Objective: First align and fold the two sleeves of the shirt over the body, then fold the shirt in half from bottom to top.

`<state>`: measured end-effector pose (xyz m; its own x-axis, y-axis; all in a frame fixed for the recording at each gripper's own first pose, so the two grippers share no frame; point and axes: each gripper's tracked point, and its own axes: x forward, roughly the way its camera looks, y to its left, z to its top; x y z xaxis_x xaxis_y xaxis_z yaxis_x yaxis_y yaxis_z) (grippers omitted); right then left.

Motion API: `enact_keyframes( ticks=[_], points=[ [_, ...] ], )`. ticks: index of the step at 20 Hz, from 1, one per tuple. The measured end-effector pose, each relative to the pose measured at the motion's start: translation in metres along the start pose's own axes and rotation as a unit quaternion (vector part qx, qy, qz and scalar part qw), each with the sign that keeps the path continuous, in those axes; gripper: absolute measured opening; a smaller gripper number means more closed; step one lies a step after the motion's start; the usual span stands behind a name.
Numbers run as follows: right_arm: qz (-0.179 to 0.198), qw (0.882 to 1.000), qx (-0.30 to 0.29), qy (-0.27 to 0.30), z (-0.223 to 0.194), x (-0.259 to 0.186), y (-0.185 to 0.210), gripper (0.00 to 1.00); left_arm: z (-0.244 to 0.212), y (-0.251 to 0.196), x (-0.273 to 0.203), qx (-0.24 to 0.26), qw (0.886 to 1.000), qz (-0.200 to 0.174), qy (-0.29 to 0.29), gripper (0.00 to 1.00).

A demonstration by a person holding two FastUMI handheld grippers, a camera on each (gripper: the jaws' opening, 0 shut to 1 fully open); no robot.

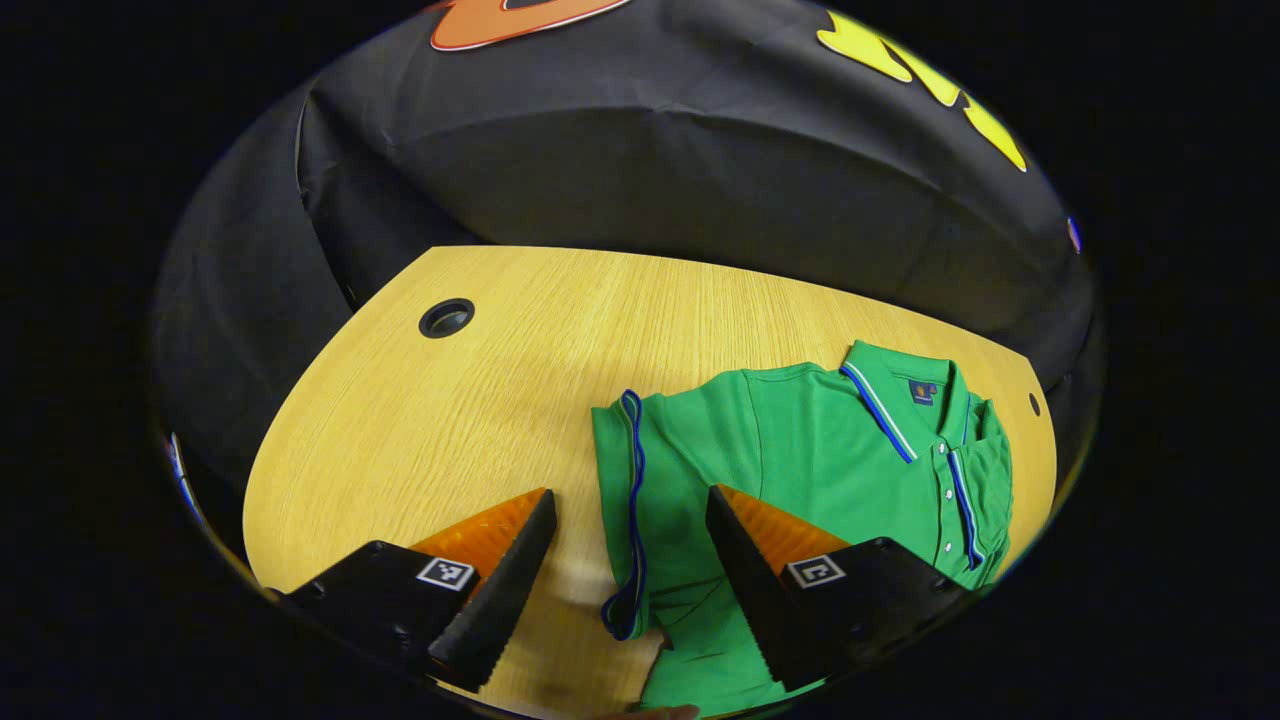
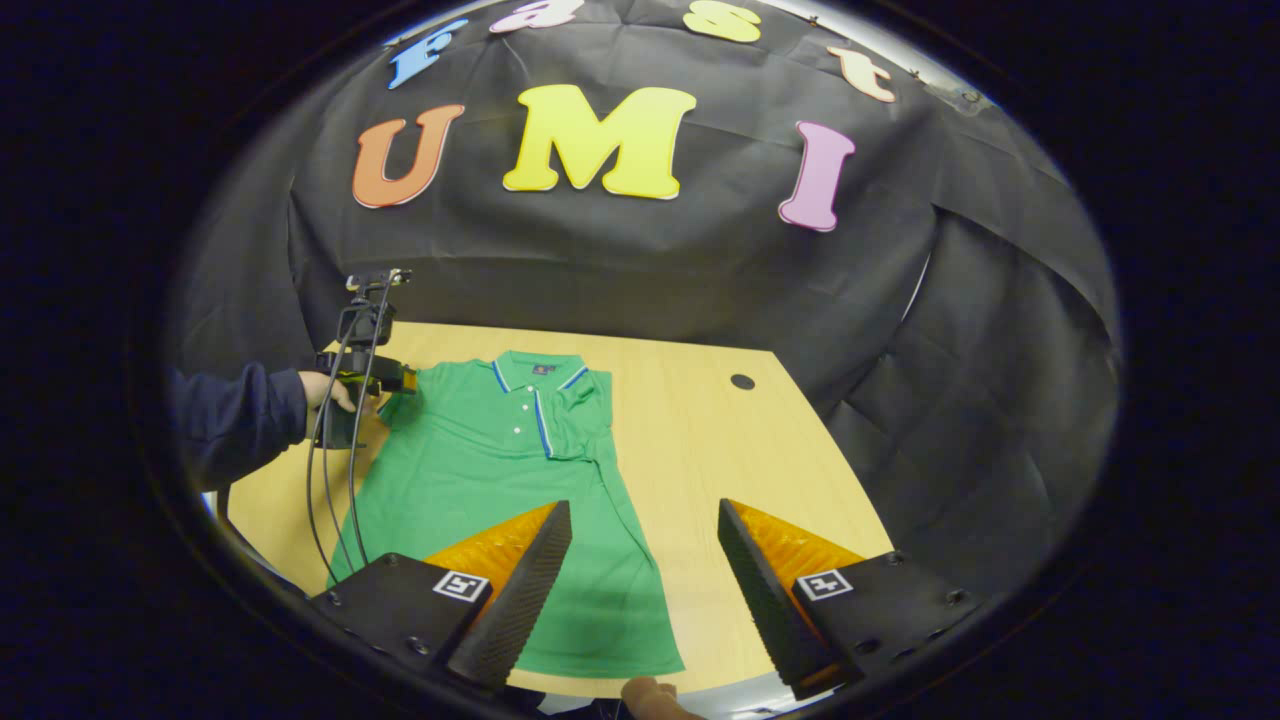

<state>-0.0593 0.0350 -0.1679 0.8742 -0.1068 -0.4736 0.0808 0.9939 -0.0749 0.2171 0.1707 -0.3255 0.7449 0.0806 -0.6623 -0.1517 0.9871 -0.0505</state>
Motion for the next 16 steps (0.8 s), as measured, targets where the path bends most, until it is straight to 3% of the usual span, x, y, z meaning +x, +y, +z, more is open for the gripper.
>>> enact_keyframes(
  ticks=[1,2,3,4,8,10,11,13,16],
  points=[
    [0.001,1.000,0.004,0.004,-0.002,0.000,-0.001,0.95,-0.001,-0.001,0.000,0.003,1.000,-0.003,0.003,0.98],
    [0.001,1.000,0.008,0.009,-0.005,0.002,-0.002,0.94,-0.002,-0.001,0.001,0.005,1.000,-0.005,0.007,0.80],
    [0.001,1.000,0.011,0.014,-0.008,0.003,-0.004,0.94,-0.003,0.000,0.001,0.007,1.000,-0.002,0.011,0.83],
    [0.000,1.000,0.013,0.018,-0.011,0.005,-0.005,0.94,-0.004,0.000,0.002,0.009,1.000,-0.001,0.014,0.70],
    [-0.001,1.000,0.018,0.023,-0.015,0.007,-0.013,0.96,-0.008,0.004,0.002,0.005,1.000,0.001,0.024,0.55],
    [0.003,0.999,0.026,0.025,-0.017,0.008,-0.014,0.94,-0.010,0.005,0.002,0.014,0.999,-0.002,0.029,0.51],
    [0.005,0.999,0.030,0.027,-0.017,0.008,-0.014,0.94,-0.009,0.005,0.003,0.016,0.999,0.001,0.029,0.55],
    [0.009,0.999,0.037,0.028,-0.018,0.010,-0.014,0.94,-0.011,0.007,0.004,0.015,0.999,0.007,0.030,0.25],
    [0.009,0.999,0.039,0.025,-0.017,0.013,-0.017,0.95,-0.012,0.007,0.004,0.014,0.999,0.004,0.032,0.13]
  ],
)
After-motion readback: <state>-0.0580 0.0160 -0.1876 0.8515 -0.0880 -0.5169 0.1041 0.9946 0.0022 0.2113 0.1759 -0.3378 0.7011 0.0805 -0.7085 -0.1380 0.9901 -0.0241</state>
